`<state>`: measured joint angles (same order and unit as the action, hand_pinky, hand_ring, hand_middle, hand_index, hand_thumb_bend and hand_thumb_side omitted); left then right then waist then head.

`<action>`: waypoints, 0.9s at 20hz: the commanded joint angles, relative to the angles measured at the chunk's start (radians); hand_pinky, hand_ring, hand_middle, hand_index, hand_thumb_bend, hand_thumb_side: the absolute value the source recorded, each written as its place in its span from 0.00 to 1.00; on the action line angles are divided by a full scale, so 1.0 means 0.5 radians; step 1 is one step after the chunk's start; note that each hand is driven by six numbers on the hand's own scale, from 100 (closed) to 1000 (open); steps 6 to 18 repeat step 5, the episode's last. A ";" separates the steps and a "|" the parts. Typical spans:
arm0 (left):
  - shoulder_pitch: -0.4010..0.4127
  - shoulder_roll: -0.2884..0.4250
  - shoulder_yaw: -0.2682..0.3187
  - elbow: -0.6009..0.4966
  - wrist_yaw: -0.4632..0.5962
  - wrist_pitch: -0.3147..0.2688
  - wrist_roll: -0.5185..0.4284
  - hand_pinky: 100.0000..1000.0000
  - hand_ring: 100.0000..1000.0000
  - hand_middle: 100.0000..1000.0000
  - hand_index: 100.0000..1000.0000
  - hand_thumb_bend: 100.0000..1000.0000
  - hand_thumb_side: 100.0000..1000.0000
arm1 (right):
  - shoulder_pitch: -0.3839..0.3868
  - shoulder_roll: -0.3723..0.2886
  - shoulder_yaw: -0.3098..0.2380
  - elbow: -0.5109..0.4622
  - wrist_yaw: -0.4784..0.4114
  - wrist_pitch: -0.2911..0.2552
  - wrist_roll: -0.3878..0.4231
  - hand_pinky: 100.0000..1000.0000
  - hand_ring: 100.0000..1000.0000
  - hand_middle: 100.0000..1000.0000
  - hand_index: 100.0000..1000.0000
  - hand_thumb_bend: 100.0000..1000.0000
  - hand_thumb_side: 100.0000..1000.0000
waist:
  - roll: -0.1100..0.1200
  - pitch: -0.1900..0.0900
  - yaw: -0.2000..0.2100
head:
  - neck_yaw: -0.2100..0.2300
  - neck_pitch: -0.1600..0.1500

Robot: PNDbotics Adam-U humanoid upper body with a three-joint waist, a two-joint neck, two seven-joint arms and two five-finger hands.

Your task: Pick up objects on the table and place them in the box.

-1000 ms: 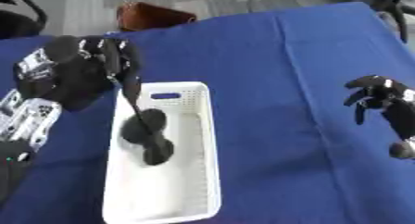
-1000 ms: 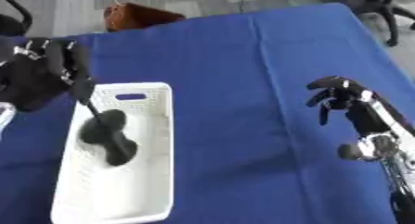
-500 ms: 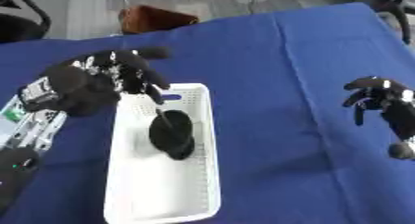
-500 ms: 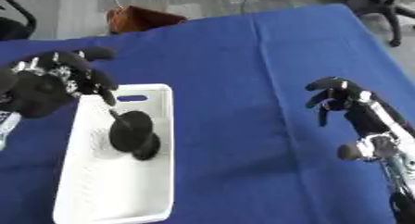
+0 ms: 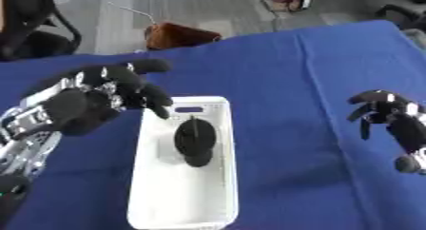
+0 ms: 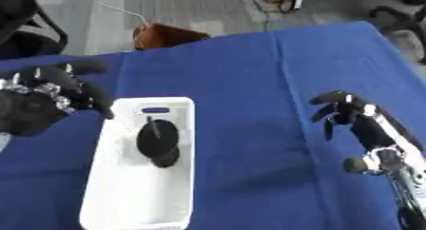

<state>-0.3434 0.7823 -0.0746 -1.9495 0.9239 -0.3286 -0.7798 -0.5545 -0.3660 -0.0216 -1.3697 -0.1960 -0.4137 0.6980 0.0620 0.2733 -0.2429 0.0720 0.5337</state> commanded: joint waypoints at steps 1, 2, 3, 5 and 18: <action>0.111 0.113 0.065 -0.096 0.147 -0.492 -0.254 0.76 0.83 1.00 0.88 0.00 0.58 | 0.043 -0.060 -0.044 -0.061 0.002 -0.362 0.418 0.27 0.58 0.72 0.79 1.00 0.49 | 0.003 -0.071 0.061 | -0.075 -0.004; 0.201 0.115 0.086 -0.099 0.187 -0.616 -0.254 0.76 0.83 1.00 0.88 0.00 0.58 | 0.076 -0.065 -0.057 -0.071 0.001 -0.337 0.418 0.27 0.58 0.72 0.79 1.00 0.49 | 0.010 -0.093 0.112 | -0.096 -0.011; 0.275 0.114 0.101 -0.100 0.211 -0.724 -0.254 0.76 0.83 1.00 0.89 0.00 0.58 | 0.101 -0.069 -0.066 -0.080 0.001 -0.315 0.418 0.27 0.58 0.72 0.79 1.00 0.49 | 0.014 -0.108 0.148 | -0.113 -0.013; 0.438 0.085 0.139 -0.101 0.253 -0.932 -0.254 0.76 0.84 1.00 0.88 0.00 0.57 | 0.149 -0.076 -0.083 -0.100 0.003 -0.274 0.418 0.27 0.58 0.72 0.79 1.00 0.49 | 0.025 -0.138 0.220 | -0.138 -0.005; 0.438 0.085 0.139 -0.101 0.253 -0.932 -0.254 0.76 0.84 1.00 0.88 0.00 0.57 | 0.149 -0.076 -0.083 -0.100 0.003 -0.274 0.418 0.27 0.58 0.72 0.79 1.00 0.49 | 0.025 -0.138 0.220 | -0.138 -0.005</action>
